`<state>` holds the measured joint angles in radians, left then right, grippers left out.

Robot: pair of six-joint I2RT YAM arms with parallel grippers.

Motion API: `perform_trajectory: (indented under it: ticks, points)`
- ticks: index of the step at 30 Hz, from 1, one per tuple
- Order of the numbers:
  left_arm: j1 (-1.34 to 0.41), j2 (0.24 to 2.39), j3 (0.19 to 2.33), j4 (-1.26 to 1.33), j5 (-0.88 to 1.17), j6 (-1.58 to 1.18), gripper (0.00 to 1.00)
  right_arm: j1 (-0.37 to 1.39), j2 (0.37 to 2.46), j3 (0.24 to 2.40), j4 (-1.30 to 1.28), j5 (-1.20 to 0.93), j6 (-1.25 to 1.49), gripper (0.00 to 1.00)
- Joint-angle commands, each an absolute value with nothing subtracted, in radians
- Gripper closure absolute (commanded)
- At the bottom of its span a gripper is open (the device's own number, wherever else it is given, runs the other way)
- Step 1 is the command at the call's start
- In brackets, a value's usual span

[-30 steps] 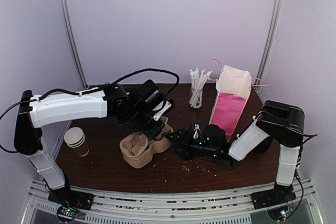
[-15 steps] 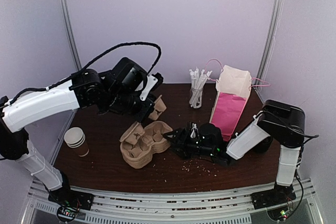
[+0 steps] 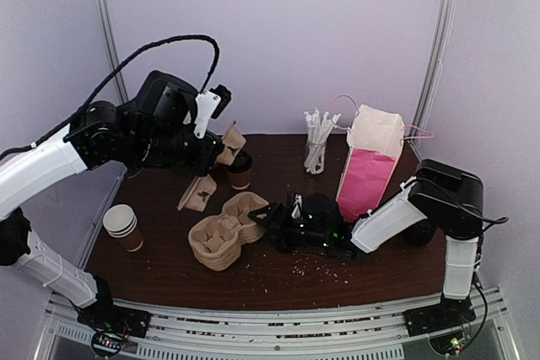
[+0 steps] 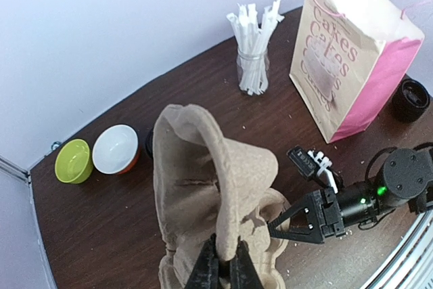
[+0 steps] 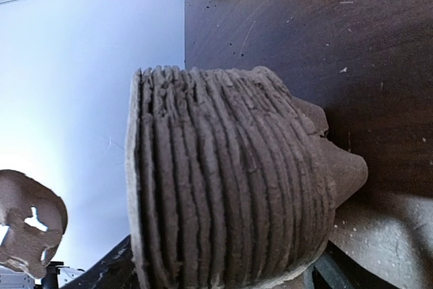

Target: Pack the takeout coffee

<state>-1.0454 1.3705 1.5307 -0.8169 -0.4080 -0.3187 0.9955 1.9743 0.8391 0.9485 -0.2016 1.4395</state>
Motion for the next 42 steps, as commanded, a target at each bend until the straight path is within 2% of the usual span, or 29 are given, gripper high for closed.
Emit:
perform_trajectory:
  ticks: [1, 11, 16, 19, 25, 33, 37, 42]
  points:
    - [-1.048, 1.326, 1.560, -0.803, -0.511, -0.291, 0.95, 1.016, 2.041, 0.926, 0.935, -0.178, 1.442, 0.20]
    - [-1.046, 1.247, 1.468, -0.795, -0.562, -0.297, 0.95, 1.052, 2.203, 1.147, 0.907, -0.099, 1.511, 0.24]
    - [-1.046, 1.220, 1.426, -0.793, -0.570, -0.299, 0.95, 1.068, 2.257, 1.258, 0.861, -0.121, 1.502, 0.22]
    - [-1.046, 1.213, 1.407, -0.790, -0.572, -0.298, 0.95, 1.071, 2.232, 1.248, 0.837, -0.131, 1.474, 0.18]
    - [-1.046, 1.231, 1.417, -0.788, -0.571, -0.280, 0.94, 1.081, 2.080, 1.194, 0.667, -0.136, 1.337, 0.06]
    - [-1.046, 1.304, 1.514, -0.800, -0.518, -0.220, 0.95, 1.102, 1.830, 1.085, 0.390, -0.115, 1.164, 0.04]
    - [-1.062, 1.391, 1.599, -0.834, -0.482, -0.199, 0.95, 1.141, 1.620, 1.016, 0.152, 0.030, 1.009, 0.04]
    - [-1.160, 1.514, 1.671, -0.851, -0.497, -0.206, 0.96, 1.173, 1.320, 0.877, -0.113, 0.272, 0.948, 0.05]
